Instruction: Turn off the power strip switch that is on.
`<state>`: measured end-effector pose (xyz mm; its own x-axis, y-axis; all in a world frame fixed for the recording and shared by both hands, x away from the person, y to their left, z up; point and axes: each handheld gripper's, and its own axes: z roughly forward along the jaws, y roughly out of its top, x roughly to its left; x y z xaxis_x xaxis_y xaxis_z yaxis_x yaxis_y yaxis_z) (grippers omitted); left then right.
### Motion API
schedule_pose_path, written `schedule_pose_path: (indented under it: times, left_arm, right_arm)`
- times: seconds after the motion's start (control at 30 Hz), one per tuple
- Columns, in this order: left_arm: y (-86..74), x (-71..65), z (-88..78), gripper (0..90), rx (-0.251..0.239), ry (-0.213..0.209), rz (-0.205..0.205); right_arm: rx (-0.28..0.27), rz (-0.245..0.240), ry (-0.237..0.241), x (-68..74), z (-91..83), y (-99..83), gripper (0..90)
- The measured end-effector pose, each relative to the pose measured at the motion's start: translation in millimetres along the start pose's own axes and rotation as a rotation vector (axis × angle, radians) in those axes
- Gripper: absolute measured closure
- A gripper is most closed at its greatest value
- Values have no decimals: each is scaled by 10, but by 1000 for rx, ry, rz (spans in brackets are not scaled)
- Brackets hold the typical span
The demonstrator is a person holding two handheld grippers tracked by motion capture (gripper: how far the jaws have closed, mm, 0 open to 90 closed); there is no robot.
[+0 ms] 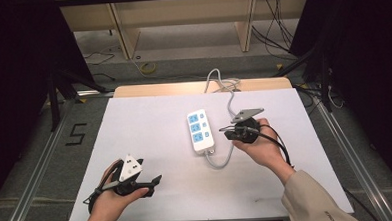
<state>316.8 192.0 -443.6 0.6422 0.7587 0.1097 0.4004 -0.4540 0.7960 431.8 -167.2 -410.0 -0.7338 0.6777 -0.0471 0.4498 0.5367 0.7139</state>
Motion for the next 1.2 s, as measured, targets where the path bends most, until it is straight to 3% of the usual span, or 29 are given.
schedule_pose_path:
  times: [1.2]
  left_arm:
    - [-11, 1, -8, 201, -6, 4, 1]
  right_arm:
    - [78, -19, -4, -14, 501, 455, 900]
